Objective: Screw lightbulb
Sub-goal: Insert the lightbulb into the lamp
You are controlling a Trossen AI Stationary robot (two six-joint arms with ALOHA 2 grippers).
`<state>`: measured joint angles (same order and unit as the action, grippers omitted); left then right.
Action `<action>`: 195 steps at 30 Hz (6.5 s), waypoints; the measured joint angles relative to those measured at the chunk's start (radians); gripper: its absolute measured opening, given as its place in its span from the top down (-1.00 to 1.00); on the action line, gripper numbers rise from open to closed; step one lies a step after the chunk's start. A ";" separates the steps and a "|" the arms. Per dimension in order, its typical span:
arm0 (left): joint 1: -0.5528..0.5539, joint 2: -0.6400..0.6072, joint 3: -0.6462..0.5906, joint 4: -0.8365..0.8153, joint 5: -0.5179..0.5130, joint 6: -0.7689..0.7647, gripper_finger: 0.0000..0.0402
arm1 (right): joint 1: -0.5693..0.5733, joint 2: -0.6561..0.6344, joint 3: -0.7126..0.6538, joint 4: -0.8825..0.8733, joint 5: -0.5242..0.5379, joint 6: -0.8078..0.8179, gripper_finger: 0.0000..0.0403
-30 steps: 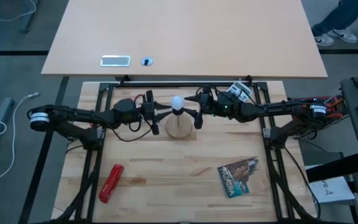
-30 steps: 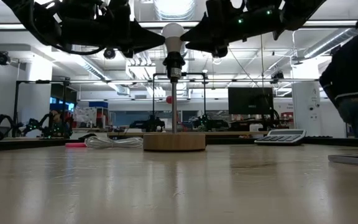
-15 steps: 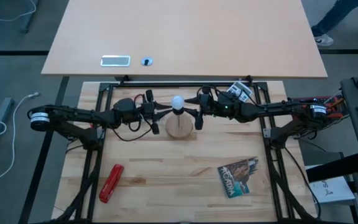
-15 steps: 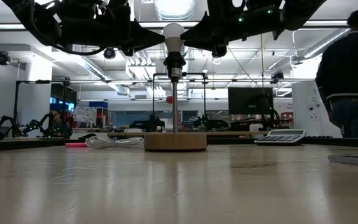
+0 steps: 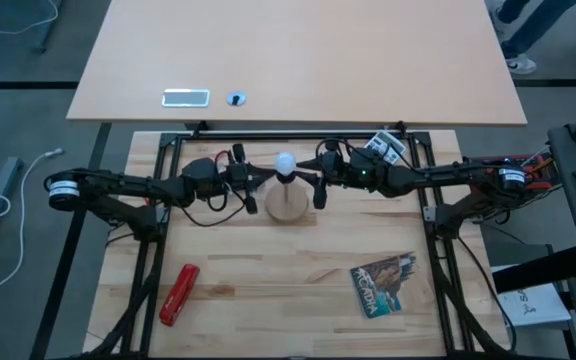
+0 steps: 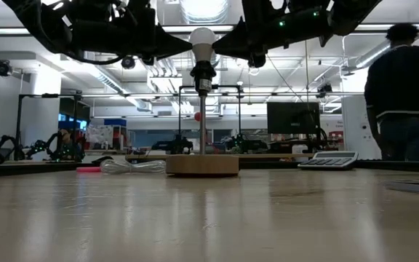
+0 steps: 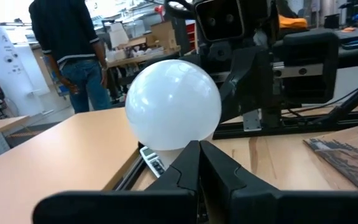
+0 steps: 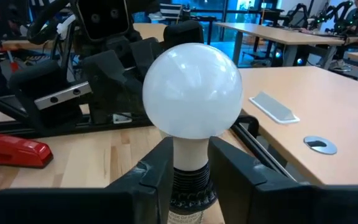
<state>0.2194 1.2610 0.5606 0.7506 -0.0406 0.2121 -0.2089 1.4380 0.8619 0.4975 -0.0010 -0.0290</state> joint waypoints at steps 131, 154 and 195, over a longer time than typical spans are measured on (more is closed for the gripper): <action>0.000 -0.070 0.000 -0.032 -0.343 -0.390 0.79 | -0.047 -0.008 -0.006 -0.278 -0.157 -0.259 0.94; 0.000 -0.069 0.000 -0.029 -0.343 -0.390 0.76 | -0.047 -0.007 -0.006 -0.276 -0.157 -0.260 0.94; 0.000 -0.069 0.000 -0.028 -0.346 -0.440 0.76 | -0.047 -0.007 -0.006 -0.278 -0.157 -0.336 0.94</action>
<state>0.2195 1.1919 0.5606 0.7224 -0.3868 -0.2283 -0.2560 1.4307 0.8555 0.2192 -0.1577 -0.3653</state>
